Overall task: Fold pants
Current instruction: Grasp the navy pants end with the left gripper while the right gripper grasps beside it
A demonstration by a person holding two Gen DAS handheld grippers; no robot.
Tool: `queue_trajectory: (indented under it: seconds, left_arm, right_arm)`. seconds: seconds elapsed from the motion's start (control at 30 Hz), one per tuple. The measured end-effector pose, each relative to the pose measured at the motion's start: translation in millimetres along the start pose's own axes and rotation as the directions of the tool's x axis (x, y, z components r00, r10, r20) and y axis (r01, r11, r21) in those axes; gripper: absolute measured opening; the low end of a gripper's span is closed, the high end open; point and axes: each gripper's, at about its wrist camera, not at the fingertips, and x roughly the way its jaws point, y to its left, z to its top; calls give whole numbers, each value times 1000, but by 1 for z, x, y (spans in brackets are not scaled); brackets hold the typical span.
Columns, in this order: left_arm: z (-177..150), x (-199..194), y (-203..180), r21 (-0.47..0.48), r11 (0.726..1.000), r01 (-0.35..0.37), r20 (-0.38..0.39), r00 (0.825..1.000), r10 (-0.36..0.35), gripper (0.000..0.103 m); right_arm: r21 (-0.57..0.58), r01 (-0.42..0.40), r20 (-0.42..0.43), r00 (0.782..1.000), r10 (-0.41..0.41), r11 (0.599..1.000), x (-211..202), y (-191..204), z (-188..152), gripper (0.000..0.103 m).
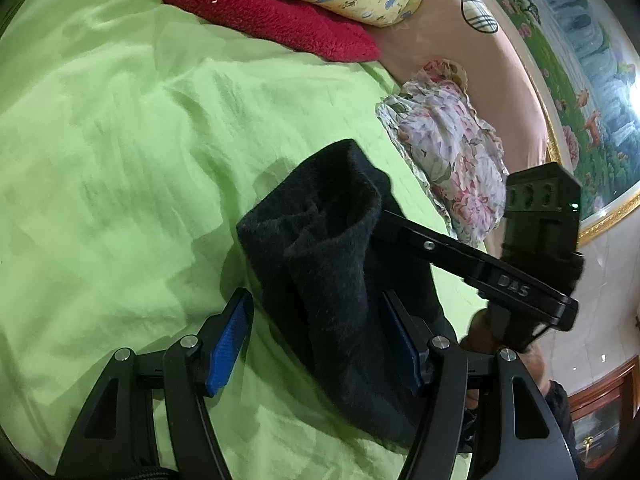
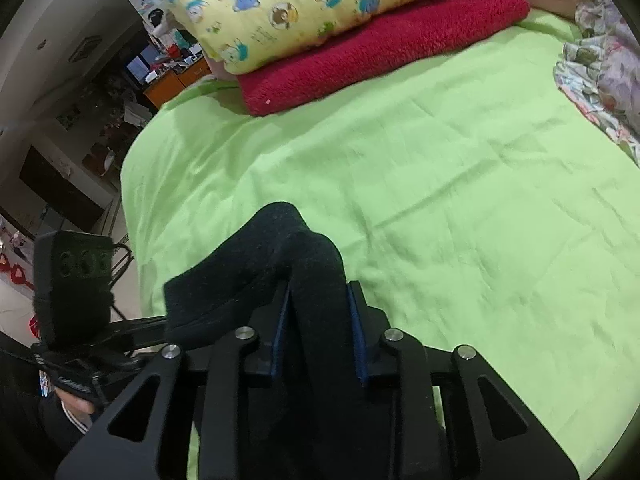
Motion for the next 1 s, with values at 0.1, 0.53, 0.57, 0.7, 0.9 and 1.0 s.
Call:
queue_trajectory:
  seconds: [0.1, 0.53, 0.57, 0.7, 0.9, 1.0]
  left_arm:
    - [1, 3, -4, 18, 1000, -8, 11, 1000, 7, 59]
    - [0, -18, -74, 144, 981, 127, 32, 991, -133, 21]
    - [-1, -20, -83, 156, 978, 137, 31, 989, -143, 21]
    - [-9, -27, -118, 212, 960, 181, 18, 982, -189, 21]
    - [-34, -25, -172, 306, 925, 227, -24, 973, -231, 21]
    - [-49, -20, -199, 345, 905, 249, -57, 968, -245, 21]
  right_arm:
    - [1, -8, 19, 1000, 8, 1000, -9, 2, -1, 28]
    - [44, -55, 160, 986, 47, 998, -76, 4, -17, 26]
    - [48, -55, 179, 983, 46, 997, -87, 4, -21, 26]
    - [70, -65, 253, 967, 45, 995, -123, 1, -40, 26]
    - [130, -74, 357, 934, 23, 989, -174, -12, -79, 26]
    - [163, -72, 399, 917, 1, 984, -195, -20, -102, 25]
